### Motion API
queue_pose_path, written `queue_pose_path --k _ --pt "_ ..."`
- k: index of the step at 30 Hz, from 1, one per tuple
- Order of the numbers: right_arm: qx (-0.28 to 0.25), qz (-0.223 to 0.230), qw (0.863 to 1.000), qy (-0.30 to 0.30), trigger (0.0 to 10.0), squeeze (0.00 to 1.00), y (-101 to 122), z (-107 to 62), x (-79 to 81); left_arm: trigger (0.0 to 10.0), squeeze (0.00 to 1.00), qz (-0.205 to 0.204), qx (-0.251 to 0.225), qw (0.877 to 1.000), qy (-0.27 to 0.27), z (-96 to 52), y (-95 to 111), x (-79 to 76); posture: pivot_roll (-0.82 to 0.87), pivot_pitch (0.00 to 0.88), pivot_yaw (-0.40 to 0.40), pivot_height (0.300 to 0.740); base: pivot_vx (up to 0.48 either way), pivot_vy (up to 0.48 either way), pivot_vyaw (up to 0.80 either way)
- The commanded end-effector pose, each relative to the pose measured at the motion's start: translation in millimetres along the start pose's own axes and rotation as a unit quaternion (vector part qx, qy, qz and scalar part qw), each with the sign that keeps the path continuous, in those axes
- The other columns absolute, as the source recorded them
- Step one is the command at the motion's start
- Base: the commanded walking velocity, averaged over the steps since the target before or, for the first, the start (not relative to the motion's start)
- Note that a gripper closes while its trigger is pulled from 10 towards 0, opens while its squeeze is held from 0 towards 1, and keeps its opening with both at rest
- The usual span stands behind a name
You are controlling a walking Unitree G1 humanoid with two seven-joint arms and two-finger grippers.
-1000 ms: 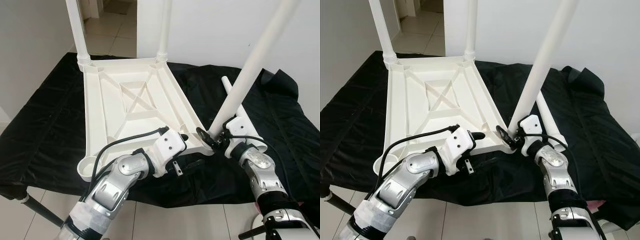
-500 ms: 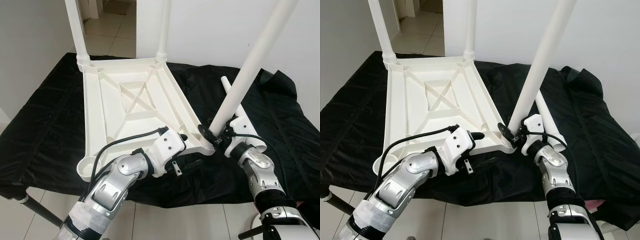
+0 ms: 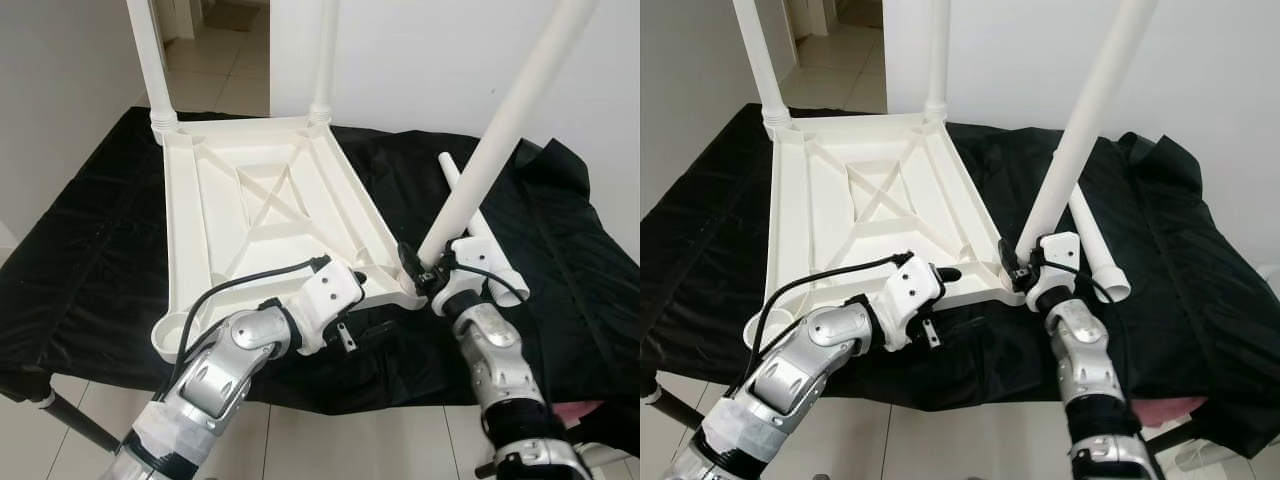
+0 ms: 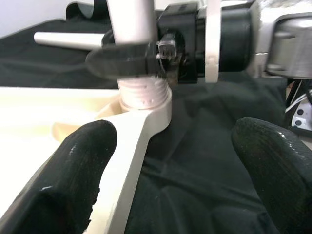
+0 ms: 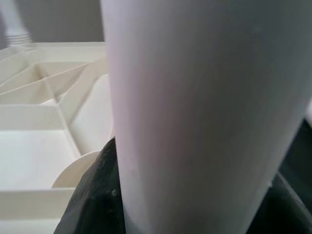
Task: Building children table
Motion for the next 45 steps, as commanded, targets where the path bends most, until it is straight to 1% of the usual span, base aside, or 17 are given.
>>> queue_pose_path --k 1,3,5,6,8,11,12,13,18,19,21,22,30,36,37,38,45 --pt "0.039 0.016 0.999 -0.031 10.0 0.0 -17.0 -5.9 -3.8 10.0 0.0 0.004 -0.003 1.0 -0.023 0.0 0.6 -0.9 -0.01 0.0 -0.056 0.74 0.0 0.0 0.0" --pt "0.038 0.026 0.997 -0.059 10.0 0.0 -17.0 -7.9 -1.3 10.0 0.0 0.004 -0.002 1.0 -0.022 0.4 0.1 0.9 -0.01 0.0 -0.056 0.74 0.0 0.0 0.0" --pt "0.033 0.031 0.991 -0.123 10.0 0.0 -15.6 -14.0 5.4 10.0 0.0 0.006 -0.004 1.0 -0.024 1.5 1.9 4.1 -0.01 0.0 -0.052 0.74 0.0 0.0 0.0" --pt "0.033 0.031 0.991 -0.123 10.0 0.0 -15.6 -14.0 5.4 10.0 0.0 0.006 -0.004 1.0 -0.024 1.5 1.9 4.1 -0.01 0.0 -0.052 0.74 0.0 0.0 0.0" --pt "0.04 0.053 0.981 -0.182 10.0 0.0 -16.7 -22.7 13.5 10.0 0.0 0.01 -0.009 1.0 -0.026 2.6 5.2 8.0 -0.01 0.0 -0.052 0.74 0.0 0.0 0.0" --pt "0.046 0.058 0.981 -0.18 10.0 0.0 -17.8 -26.0 24.3 10.0 0.0 0.012 -0.013 1.0 -0.022 2.8 8.4 13.6 -0.01 0.0 -0.051 0.74 0.0 0.0 0.0" --pt "0.046 0.058 0.981 -0.18 10.0 0.0 -17.8 -26.0 24.3 10.0 0.0 0.012 -0.013 1.0 -0.022 2.8 8.4 13.6 -0.01 0.0 -0.051 0.74 0.0 0.0 0.0" --pt "0.043 0.055 0.982 -0.174 10.0 0.0 -15.6 -26.7 24.9 10.0 0.0 0.015 -0.018 1.0 -0.011 3.1 12.6 23.2 -0.02 0.0 -0.05 0.74 0.0 0.0 0.0" --pt "0.047 0.058 0.982 -0.175 10.0 0.0 -13.7 -29.5 23.5 10.0 0.0 0.021 -0.021 1.0 -0.004 3.5 16.4 32.2 -0.02 0.0 -0.049 0.74 0.0 0.0 0.0" --pt "0.043 0.056 0.983 -0.17 10.0 0.89 -12.0 -29.8 23.7 10.0 0.0 0.024 -0.02 0.999 -0.006 3.1 16.7 33.0 -0.02 0.0 -0.05 0.74 0.0 0.0 0.0" --pt "0.043 0.056 0.983 -0.17 10.0 0.89 -12.0 -29.8 23.7 10.0 0.0 0.024 -0.02 0.999 -0.006 3.1 16.7 33.0 -0.02 0.0 -0.05 0.74 0.0 0.0 0.0" --pt "0.04 0.056 0.984 -0.165 10.0 1.0 -10.1 -30.3 24.3 10.0 0.0 0.026 -0.02 0.999 -0.009 2.8 16.5 33.0 -0.02 0.0 -0.049 0.74 0.0 0.0 0.0" --pt "0.024 0.045 0.989 -0.14 10.0 1.0 -2.4 -30.5 16.5 10.0 0.0 0.025 -0.014 0.999 -0.034 0.1 12.1 23.6 -0.03 0.0 -0.054 0.74 0.0 0.0 0.0" --pt "0.018 0.041 0.991 -0.124 10.0 1.0 -1.6 -29.8 11.5 10.0 0.0 0.024 -0.014 0.999 -0.036 -0.7 11.2 23.0 -0.02 0.0 -0.058 0.74 0.0 0.0 0.0" --pt "0.013 0.034 0.994 -0.101 10.0 0.04 -0.6 -28.4 8.9 10.0 0.0 0.024 -0.013 0.999 -0.037 -1.3 10.4 22.6 -0.02 0.0 -0.062 0.74 0.0 0.0 0.0" --pt "0.014 0.035 0.996 -0.079 10.0 0.0 -1.6 -27.2 6.7 10.0 0.0 0.024 -0.012 0.999 -0.037 -1.7 9.3 22.5 -0.02 0.0 -0.064 0.74 0.0 0.0 0.0" --pt "0.012 0.023 0.999 -0.032 10.0 0.0 -1.2 -24.8 3.0 10.0 0.0 0.023 -0.011 0.999 -0.036 -1.8 7.7 21.6 -0.01 0.0 -0.068 0.74 0.0 0.0 0.0"
Point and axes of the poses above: a point about 5 cm out from each wrist's last joint towards the gripper, its own z axis pointing out of the wrist towards the gripper, its own y axis along the axis of the wrist's last joint, x = y × z, the point moved 3 cm from there along z, pointing out of the wrist towards the gripper, and after that the axes turned 3 degrees about z, right-handed, at the moved point
